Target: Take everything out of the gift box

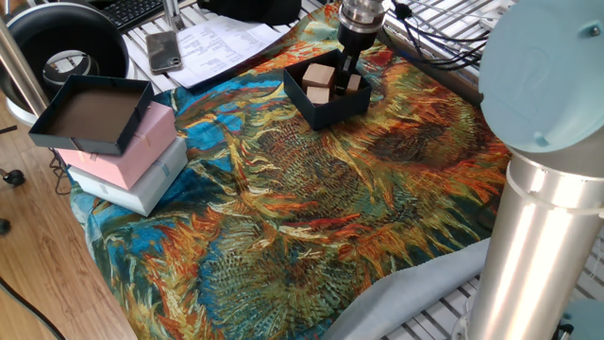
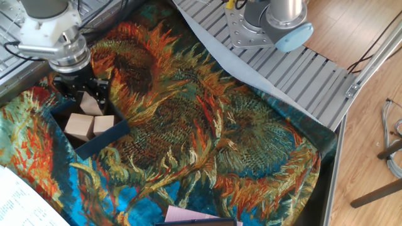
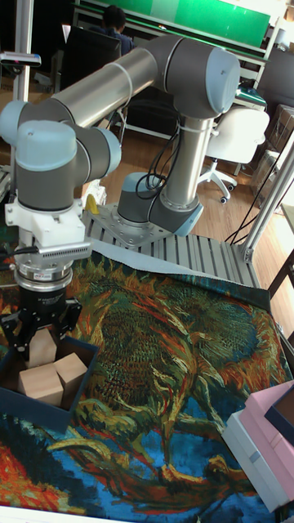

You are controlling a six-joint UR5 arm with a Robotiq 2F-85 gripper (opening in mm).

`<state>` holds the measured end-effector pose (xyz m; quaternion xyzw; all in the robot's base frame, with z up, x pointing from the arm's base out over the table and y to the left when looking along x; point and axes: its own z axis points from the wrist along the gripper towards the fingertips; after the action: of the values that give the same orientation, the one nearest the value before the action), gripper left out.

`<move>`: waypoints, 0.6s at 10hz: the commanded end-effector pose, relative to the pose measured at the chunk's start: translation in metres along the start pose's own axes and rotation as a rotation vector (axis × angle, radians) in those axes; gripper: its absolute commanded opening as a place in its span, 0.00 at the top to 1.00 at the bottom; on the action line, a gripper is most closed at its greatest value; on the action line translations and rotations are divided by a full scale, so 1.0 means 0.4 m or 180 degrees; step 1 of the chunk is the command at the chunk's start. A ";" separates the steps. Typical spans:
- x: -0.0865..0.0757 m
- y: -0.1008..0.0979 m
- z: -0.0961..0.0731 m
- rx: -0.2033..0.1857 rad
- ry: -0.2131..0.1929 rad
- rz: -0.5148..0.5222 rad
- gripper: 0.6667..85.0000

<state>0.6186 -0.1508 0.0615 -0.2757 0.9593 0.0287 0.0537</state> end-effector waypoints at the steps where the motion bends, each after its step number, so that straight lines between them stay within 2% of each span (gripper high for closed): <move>1: 0.012 0.021 -0.051 -0.0064 -0.0028 0.0062 0.47; 6: 0.035 0.045 -0.114 0.0025 0.0031 0.0184 0.47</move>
<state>0.6001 -0.1497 0.0913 -0.2592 0.9643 0.0266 0.0482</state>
